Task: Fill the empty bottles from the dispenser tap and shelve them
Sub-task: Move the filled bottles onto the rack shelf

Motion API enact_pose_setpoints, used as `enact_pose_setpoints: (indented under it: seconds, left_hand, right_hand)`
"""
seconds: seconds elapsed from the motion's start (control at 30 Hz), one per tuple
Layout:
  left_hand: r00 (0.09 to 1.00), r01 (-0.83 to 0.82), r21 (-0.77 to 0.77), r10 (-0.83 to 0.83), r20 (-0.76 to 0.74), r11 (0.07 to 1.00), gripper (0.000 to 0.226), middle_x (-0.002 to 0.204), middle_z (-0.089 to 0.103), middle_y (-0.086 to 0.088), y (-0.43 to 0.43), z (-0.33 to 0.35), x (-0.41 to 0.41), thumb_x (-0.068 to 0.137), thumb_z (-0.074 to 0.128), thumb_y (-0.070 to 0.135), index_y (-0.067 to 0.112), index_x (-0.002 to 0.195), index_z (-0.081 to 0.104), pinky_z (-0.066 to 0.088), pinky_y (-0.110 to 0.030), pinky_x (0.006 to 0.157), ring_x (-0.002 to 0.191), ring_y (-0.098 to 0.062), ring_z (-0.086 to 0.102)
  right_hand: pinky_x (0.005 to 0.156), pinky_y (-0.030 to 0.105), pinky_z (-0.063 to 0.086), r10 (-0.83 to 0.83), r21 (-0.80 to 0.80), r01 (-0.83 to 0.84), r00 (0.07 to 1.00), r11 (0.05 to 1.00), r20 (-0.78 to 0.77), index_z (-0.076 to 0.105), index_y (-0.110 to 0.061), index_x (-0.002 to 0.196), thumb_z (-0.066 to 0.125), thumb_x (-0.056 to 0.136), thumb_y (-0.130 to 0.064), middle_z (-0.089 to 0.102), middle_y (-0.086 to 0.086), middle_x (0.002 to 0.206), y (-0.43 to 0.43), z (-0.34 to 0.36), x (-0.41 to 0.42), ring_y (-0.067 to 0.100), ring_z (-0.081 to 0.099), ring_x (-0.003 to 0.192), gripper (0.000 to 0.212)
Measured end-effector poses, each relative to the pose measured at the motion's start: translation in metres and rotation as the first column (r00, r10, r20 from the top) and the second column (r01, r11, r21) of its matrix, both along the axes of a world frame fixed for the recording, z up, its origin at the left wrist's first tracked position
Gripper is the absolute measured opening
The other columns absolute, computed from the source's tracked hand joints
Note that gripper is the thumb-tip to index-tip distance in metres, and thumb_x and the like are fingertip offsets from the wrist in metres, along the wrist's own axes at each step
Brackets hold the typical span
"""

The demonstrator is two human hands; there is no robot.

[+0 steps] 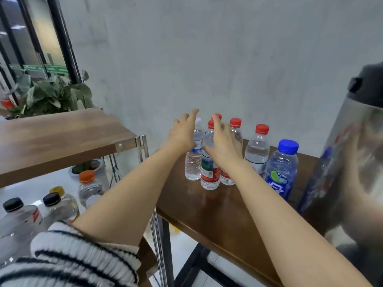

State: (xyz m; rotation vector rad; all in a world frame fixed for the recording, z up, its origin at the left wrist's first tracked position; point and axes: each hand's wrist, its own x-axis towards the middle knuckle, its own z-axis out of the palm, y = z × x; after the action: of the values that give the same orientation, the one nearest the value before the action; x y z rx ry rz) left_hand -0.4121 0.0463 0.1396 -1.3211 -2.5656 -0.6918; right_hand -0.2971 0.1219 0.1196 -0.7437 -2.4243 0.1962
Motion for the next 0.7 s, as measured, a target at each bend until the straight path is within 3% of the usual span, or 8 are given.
enact_pose_setpoints:
  seconds: [0.17, 0.33, 0.4, 0.53, 0.7]
  left_hand:
    - [0.996, 0.038, -0.01, -0.037, 0.086, 0.999, 0.105, 0.151, 0.033, -0.012, 0.016, -0.009, -0.013, 0.075, 0.073, -0.005, 0.022, 0.156, 0.011, 0.046, -0.047, 0.1, 0.13, -0.038, 0.041]
    - [0.994, 0.027, 0.056, -0.033, 0.102, 0.998, 0.096, 0.142, 0.037, -0.013, 0.021, -0.018, -0.016, 0.075, 0.066, -0.011, 0.023, 0.153, 0.022, 0.046, -0.039, 0.089, 0.123, -0.037, 0.043]
    - [0.987, 0.034, 0.104, -0.049, 0.151, 0.994, 0.093, 0.138, 0.04, -0.016, 0.023, -0.018, -0.016, 0.074, 0.065, -0.015, 0.02, 0.149, 0.024, 0.044, -0.035, 0.082, 0.119, -0.036, 0.046]
    - [0.977, 0.072, 0.151, -0.1, 0.187, 0.986, 0.084, 0.121, 0.049, -0.021, 0.024, -0.019, -0.015, 0.075, 0.063, -0.015, 0.016, 0.144, 0.025, 0.04, -0.032, 0.069, 0.093, -0.031, 0.052]
    - [0.973, 0.045, 0.161, -0.08, 0.216, 0.986, 0.088, 0.127, 0.035, -0.019, 0.026, -0.023, -0.016, 0.078, 0.074, -0.001, 0.027, 0.148, 0.029, 0.049, -0.044, 0.094, 0.104, -0.04, 0.053]
  right_hand:
    - [0.078, 0.033, 0.038, 0.032, 0.008, -0.032, 0.999, 0.999, 0.0, 0.018, -0.025, 0.148, 0.07, 0.088, -0.026, 0.045, 0.012, 0.134, 0.006, -0.009, 0.002, 0.032, 0.05, 0.12, 0.079]
    - [0.072, 0.027, 0.04, 0.142, -0.066, -0.152, 0.979, 0.986, -0.146, 0.023, -0.021, 0.143, 0.074, 0.085, -0.018, 0.041, 0.014, 0.128, 0.004, -0.013, 0.003, 0.029, 0.056, 0.104, 0.077]
    - [0.075, 0.026, 0.042, 0.153, -0.081, -0.168, 0.975, 0.982, -0.162, 0.022, -0.022, 0.143, 0.075, 0.085, -0.016, 0.04, 0.014, 0.129, 0.004, -0.015, 0.002, 0.027, 0.056, 0.106, 0.078]
    - [0.089, 0.033, 0.048, 0.144, -0.104, -0.166, 0.971, 0.981, -0.19, 0.018, -0.025, 0.144, 0.077, 0.084, -0.016, 0.046, 0.014, 0.129, 0.005, -0.022, -0.001, 0.028, 0.054, 0.114, 0.085]
    - [0.087, 0.026, 0.043, 0.149, -0.135, -0.18, 0.965, 0.974, -0.215, 0.015, -0.025, 0.149, 0.075, 0.086, -0.018, 0.042, 0.014, 0.136, 0.008, -0.025, -0.001, 0.026, 0.054, 0.116, 0.087]
